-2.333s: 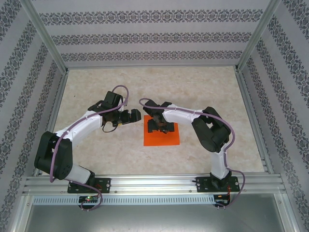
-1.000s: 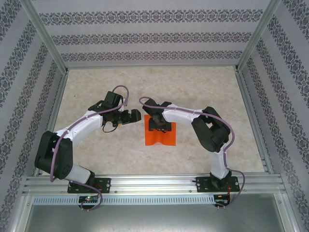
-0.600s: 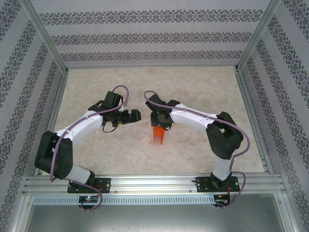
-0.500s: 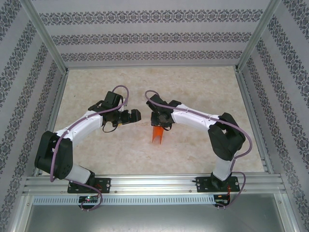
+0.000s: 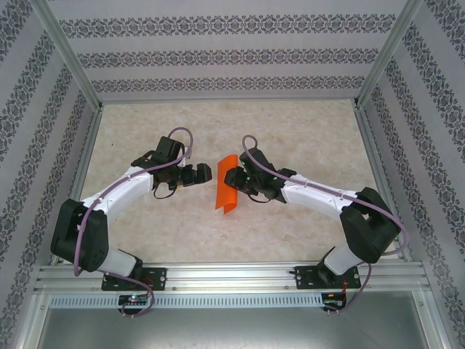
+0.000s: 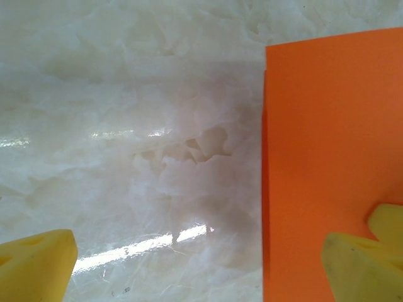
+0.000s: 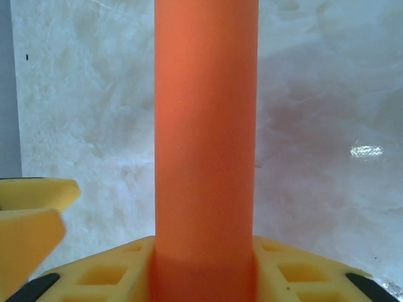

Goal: Fold a paper plane with a square sheet of paper (pick it up from the middle)
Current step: Fold the square sheet of paper in half at the center of the table.

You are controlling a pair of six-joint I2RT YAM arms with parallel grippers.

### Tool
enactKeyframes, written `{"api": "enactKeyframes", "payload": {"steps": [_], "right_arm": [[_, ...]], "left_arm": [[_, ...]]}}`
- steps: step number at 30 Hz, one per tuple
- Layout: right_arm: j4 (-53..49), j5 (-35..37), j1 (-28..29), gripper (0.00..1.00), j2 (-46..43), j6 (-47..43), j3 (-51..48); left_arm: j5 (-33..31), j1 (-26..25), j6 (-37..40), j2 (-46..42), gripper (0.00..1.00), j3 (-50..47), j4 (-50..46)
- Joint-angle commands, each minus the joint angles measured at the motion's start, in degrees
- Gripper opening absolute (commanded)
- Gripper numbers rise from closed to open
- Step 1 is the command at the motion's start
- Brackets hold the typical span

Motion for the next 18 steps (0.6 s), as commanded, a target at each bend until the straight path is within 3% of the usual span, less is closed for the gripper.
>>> {"api": "enactKeyframes", "payload": {"steps": [1, 6, 14, 18], "right_arm": [[8.9, -0.9, -0.9, 0.39, 0.7, 4.4, -4.5], [12.8, -1.5, -2.1, 0.43, 1.8, 5.0, -10.2], [0.5, 1.8, -2.8, 0.59, -1.0, -0.4, -9.9], [-2.0, 1.7, -4.2, 0.60, -3.6, -2.0, -10.9]], "left_arm": [[1.7, 0.1, -0.1, -0.2, 1.00, 1.8, -0.3], [4.3, -0.6, 0.6, 1.8, 1.00, 2.8, -0.2], [6.1, -1.5, 0.7, 4.1, 1.00, 3.4, 0.4], [6.9, -2.1, 1.4, 4.5, 0.99, 4.2, 0.5]]}}
